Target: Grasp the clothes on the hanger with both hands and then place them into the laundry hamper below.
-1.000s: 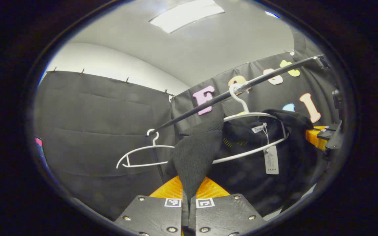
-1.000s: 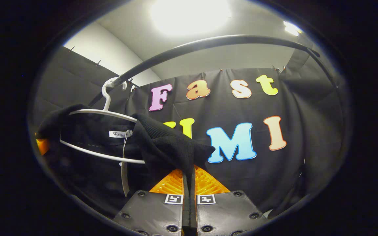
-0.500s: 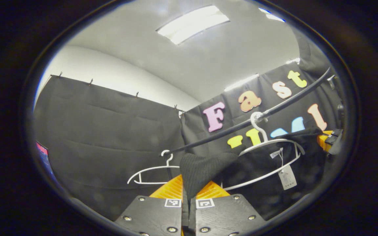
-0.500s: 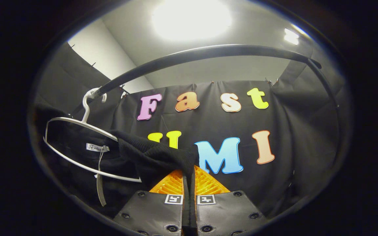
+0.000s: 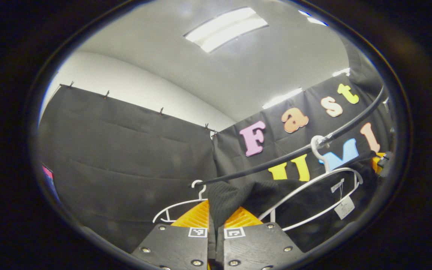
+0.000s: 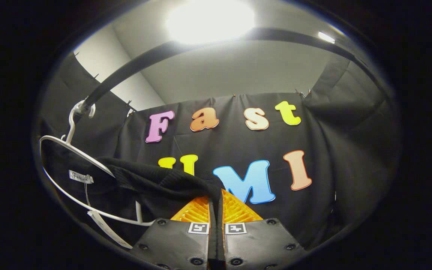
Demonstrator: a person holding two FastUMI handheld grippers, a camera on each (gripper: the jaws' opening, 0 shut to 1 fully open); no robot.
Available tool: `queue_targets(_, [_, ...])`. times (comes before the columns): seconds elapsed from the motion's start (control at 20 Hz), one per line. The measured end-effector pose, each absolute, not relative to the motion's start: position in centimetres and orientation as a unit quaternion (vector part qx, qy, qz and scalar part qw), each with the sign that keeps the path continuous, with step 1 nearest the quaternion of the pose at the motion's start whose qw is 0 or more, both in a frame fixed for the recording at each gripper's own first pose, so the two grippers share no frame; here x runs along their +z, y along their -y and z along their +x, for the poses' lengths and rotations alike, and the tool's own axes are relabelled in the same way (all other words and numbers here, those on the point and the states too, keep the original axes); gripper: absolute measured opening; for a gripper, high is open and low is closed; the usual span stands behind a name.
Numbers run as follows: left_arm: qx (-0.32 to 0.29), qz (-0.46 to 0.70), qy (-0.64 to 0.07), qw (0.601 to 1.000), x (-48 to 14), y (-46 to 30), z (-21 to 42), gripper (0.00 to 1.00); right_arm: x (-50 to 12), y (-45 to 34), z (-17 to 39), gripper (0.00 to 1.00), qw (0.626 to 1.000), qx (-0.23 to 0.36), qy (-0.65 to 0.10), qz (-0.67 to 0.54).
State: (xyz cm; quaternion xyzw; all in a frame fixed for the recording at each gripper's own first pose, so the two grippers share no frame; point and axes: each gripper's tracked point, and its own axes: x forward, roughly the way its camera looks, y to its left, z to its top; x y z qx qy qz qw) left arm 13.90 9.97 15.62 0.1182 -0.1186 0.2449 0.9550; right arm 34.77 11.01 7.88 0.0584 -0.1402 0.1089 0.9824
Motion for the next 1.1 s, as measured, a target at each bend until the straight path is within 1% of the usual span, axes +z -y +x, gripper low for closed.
queue_targets(0.2, [0.242, 0.1, 0.117, 0.958, 15.7, -11.3, 15.1, 0.0, 7.3, -11.6, 36.2, 0.01, 0.983, 0.107, 0.133, 0.066])
queue_targets(0.4, [0.225, 0.089, 0.11, 0.964, 14.7, -12.5, 17.0, 0.01, 7.3, -12.4, 38.1, 0.01, 0.983, 0.105, 0.136, 0.069])
queue_targets(0.65, [0.187, 0.056, 0.089, 0.977, 12.3, -13.4, 18.9, 0.0, 5.0, -13.7, 39.9, 0.0, 0.984, 0.126, 0.103, 0.066])
queue_targets(0.7, [0.181, 0.049, 0.085, 0.979, 11.9, -13.6, 19.1, 0.02, 4.3, -14.0, 40.3, 0.01, 0.985, 0.131, 0.091, 0.065])
queue_targets(0.75, [0.176, 0.043, 0.082, 0.98, 11.3, -13.8, 19.4, 0.02, 3.5, -14.0, 40.5, 0.0, 0.986, 0.134, 0.078, 0.063])
queue_targets(0.9, [0.164, 0.031, 0.072, 0.983, 10.0, -13.4, 20.0, 0.01, 0.8, -13.9, 41.4, 0.01, 0.989, 0.135, 0.037, 0.055])
queue_targets(1.1, [0.154, 0.046, 0.081, 0.984, 9.7, -13.0, 20.0, 0.0, 0.1, -13.2, 40.5, 0.01, 0.99, 0.129, 0.037, 0.036])
